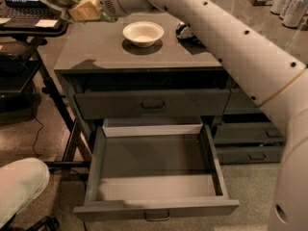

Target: Pick green jalapeno chip bag from middle drawer and place on counter

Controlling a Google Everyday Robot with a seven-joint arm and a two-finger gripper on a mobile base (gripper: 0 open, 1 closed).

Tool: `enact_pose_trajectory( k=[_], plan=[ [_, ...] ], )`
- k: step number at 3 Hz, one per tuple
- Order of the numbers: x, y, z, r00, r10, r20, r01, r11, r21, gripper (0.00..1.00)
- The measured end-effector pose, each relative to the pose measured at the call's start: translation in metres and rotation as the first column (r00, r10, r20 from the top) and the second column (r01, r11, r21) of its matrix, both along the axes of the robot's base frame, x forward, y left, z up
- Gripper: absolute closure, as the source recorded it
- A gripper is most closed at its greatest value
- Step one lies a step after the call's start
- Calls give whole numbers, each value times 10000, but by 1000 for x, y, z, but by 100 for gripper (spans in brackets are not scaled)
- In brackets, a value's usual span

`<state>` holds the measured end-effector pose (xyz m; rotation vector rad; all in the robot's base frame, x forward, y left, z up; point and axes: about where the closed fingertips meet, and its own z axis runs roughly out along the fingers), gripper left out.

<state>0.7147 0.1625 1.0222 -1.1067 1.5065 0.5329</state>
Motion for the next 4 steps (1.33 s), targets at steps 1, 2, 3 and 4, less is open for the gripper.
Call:
enact_pose_trajectory(
  k=[1,2,3,4],
  plan=[
    [23,28,-12,9955,794,512,-796,9968,29,100],
    [44,45,-31,9920,1074,667,-1046,9936,-430,100],
    [58,54,-59,9946,1027,154,-1011,9916,-812,100],
    [61,54,-86,9947,893,-514,-941,9905,-999,81]
  ],
)
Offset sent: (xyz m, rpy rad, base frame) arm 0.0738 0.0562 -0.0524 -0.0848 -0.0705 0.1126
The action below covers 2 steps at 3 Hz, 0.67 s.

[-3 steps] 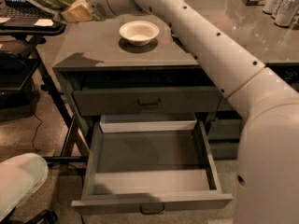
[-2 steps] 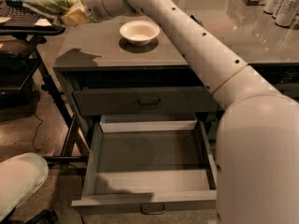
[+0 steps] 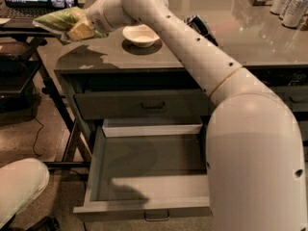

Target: Pick green jalapeno chip bag from middle drawer and place on counter

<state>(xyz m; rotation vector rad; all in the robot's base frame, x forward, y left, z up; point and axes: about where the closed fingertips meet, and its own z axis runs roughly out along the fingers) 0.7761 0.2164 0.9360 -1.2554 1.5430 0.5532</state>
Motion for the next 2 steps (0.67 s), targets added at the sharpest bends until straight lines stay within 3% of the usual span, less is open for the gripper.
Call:
enact_pose_trajectory(
  k=[2],
  plan=[
    [2,-4,-28,9982,-139,-591,118,9993,-351,35]
  ],
)
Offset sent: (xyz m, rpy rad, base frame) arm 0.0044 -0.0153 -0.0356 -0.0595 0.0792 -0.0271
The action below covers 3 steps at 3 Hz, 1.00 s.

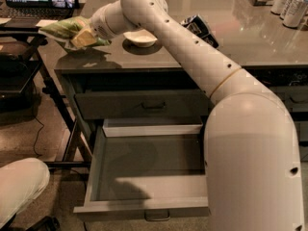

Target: Pick green jalapeno chip bag from middle drawer and place on counter

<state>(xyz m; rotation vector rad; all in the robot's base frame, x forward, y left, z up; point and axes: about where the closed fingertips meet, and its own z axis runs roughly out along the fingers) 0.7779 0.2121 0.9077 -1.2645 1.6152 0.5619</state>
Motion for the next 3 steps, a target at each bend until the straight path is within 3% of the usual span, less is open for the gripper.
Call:
enact_pose_trajectory(
  k=[1,2,3],
  plan=[
    [-1,-7,-3,9999,-102,-139,98,9997,-231,11],
    [-1,-7,-3,9999,-101,-140,97,9997,-231,0],
    [-1,-7,-3,9999,-101,-140,97,9997,-231,0]
  ],
)
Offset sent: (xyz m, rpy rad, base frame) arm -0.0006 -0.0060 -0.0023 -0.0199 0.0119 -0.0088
